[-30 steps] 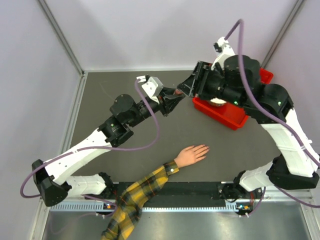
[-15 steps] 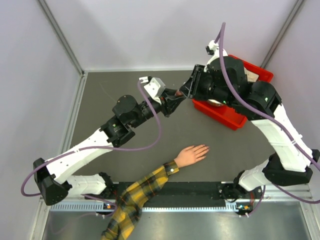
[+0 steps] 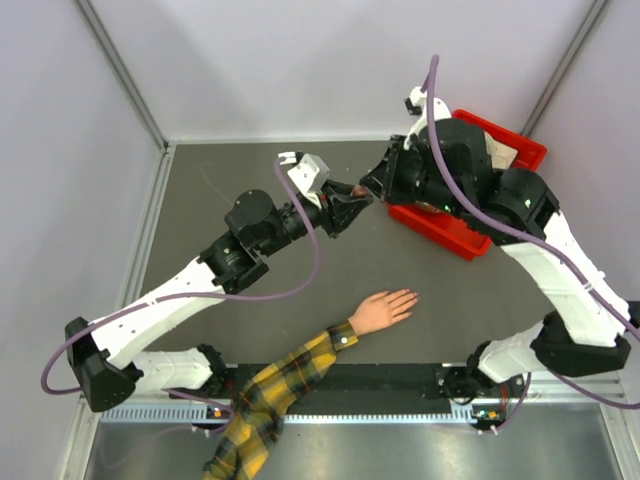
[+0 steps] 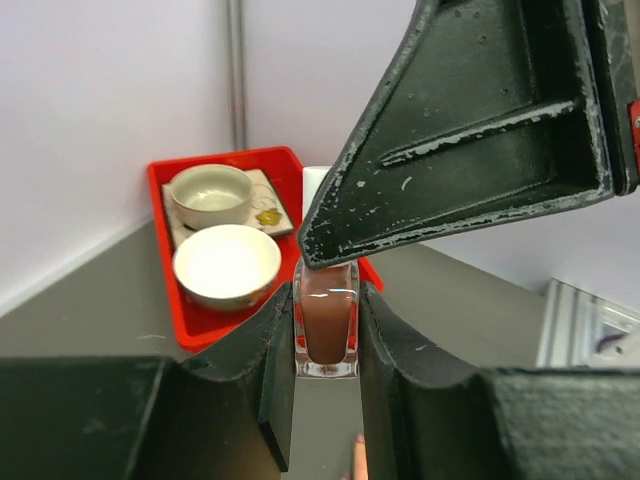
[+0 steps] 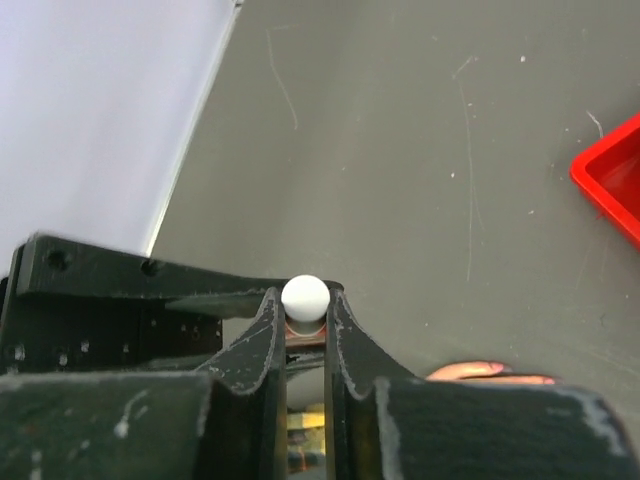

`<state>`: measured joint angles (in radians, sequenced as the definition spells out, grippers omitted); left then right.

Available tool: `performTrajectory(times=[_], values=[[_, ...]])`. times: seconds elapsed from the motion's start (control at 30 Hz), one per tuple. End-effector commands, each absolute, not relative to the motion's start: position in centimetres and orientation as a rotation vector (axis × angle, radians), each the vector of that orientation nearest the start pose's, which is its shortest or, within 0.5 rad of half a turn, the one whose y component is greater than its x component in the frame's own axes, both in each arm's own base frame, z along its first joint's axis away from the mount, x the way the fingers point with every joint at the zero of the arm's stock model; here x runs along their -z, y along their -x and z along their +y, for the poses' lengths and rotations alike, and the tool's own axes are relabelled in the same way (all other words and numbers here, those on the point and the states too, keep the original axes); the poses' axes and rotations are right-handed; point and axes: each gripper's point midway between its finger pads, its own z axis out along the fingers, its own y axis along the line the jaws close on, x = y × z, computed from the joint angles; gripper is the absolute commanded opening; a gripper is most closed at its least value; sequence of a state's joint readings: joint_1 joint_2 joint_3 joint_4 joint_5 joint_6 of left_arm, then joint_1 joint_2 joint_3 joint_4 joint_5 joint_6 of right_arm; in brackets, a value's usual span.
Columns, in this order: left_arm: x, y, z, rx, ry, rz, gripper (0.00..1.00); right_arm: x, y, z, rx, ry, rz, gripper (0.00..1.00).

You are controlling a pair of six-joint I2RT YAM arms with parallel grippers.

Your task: Paint the nails

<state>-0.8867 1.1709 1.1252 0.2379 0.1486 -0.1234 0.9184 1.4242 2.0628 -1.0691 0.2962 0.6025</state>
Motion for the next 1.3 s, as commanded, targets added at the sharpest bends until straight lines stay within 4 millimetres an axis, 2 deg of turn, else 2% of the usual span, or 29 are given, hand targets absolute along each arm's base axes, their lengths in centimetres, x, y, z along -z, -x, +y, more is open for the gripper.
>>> performTrajectory(times=[0.0,0.03,0.07,0.1,0.13,0.17,0.2,0.23,0.27,0.3,0.4,0.47,0.5,0.57,0.6,0.63,0.67,0.7,0.73,0.77,0.8,0.83,0.87,0.9,0.97,1.0,1.17,1.27], values=[[-46.1,-20.0,-33.7,1.144,-0.652,1.169,0.0,-46.3,-20.2,28.6,-0.886,0.481,1.835,0.0],[-46.5,-19.6,-33.5,1.179,-0.656,1.155,0.0,-47.7,-18.9,28.4,-0.945,0.554,1.711,0.0],[-47.2,-17.8,-33.6,1.282,-0.695,1.119,0.0,-48.6,-17.5,28.5,-0.99,0.654,1.608,0.0],[-47.9,-16.8,-33.2,1.334,-0.712,1.087,0.0,-48.8,-14.8,29.0,-1.047,0.858,1.471,0.0],[-48.4,-16.4,-32.8,1.372,-0.72,1.07,0.0,-48.6,-12.7,27.8,-1.074,0.924,1.388,0.0],[-48.9,-15.4,-32.6,1.462,-0.722,1.074,0.0,-49.3,-11.7,27.5,-1.089,0.97,1.296,0.0],[-49.9,-13.6,-32.3,1.531,-0.79,0.999,0.0,-48.4,-10.2,27.3,-1.103,1.066,1.235,0.0],[-50.2,-13.1,-31.9,1.573,-0.813,0.986,0.0,-48.7,-9.3,26.5,-1.114,1.085,1.199,0.0],[-51.0,-12.0,-31.7,1.65,-0.825,0.98,0.0,-48.3,-9.6,26.0,-1.11,1.091,1.218,0.0],[-50.9,-11.0,-31.8,1.688,-0.895,0.958,0.0,-48.1,-8.2,25.9,-1.176,1.164,1.19,0.0],[-51.4,-10.1,-31.7,1.727,-0.945,0.952,0.0,-47.7,-7.6,26.3,-1.246,1.205,1.223,0.0],[-50.8,-11.0,-32.0,1.656,-0.941,0.976,0.0,-48.3,-8.0,26.7,-1.263,1.175,1.235,0.0],[-50.7,-11.2,-32.0,1.629,-0.937,0.984,0.0,-49.3,-8.7,26.8,-1.262,1.107,1.25,0.0],[-50.2,-13.1,-32.2,1.504,-0.902,1.017,0.0,-50.2,-9.6,26.8,-1.248,1.034,1.266,0.3],[-50.1,-13.9,-32.1,1.444,-0.889,1.025,0.0,-51.1,-11.3,26.6,-1.21,0.915,1.319,0.42],[-49.1,-16.0,-32.3,1.354,-0.813,1.112,0.0,-50.8,-12.2,26.4,-1.18,0.862,1.382,0.5],[-49.4,-17.0,-32.1,1.248,-0.821,1.084,0.0,-50.8,-13.1,26.3,-1.152,0.816,1.425,0.53],[-49.4,-18.0,-31.8,1.178,-0.789,1.091,0.0,-51.7,-15.0,25.6,-1.089,0.688,1.48,0.55],[-49.2,-18.4,-31.9,1.128,-0.774,1.101,0.0,-50.9,-15.7,25.2,-1.051,0.635,1.559,0.58],[-48.8,-20.0,-31.6,1.025,-0.745,1.112,0.0,-50.6,-16.4,24.9,-1.022,0.581,1.606,0.59],[-48.6,-20.5,-31.6,0.989,-0.734,1.119,0.0,-51.2,-18.1,24.4,-0.98,0.446,1.654,0.59],[-48.3,-20.9,-31.6,0.962,-0.729,1.121,0.0,-49.7,-18.5,23.8,-0.939,0.391,1.749,0.6],[-47.9,-21.9,-31.5,0.91,-0.713,1.13,0.0,-49.7,-19.3,23.4,-0.922,0.3,1.783,0.61],[-47.7,-22.1,-31.5,0.894,-0.707,1.13,0.0,-50.4,-19.5,23.5,-0.932,0.272,1.784,0.61],[-47.5,-22.9,-31.5,0.854,-0.683,1.129,0.0,-49.5,-20.3,24.2,-0.93,0.21,1.85,0.62],[-47.2,-23.1,-31.6,0.85,-0.676,1.135,0.0,-50.0,-20.4,24.2,-0.934,0.187,1.846,0.62],[-47.0,-23.6,-31.9,0.855,-0.652,1.136,0.0,-49.1,-20.9,25.6,-0.931,0.144,1.913,0.5],[-46.8,-23.7,-32.3,0.865,-0.643,1.142,0.0,-49.3,-20.9,26.1,-0.943,0.153,1.906,0.45]])
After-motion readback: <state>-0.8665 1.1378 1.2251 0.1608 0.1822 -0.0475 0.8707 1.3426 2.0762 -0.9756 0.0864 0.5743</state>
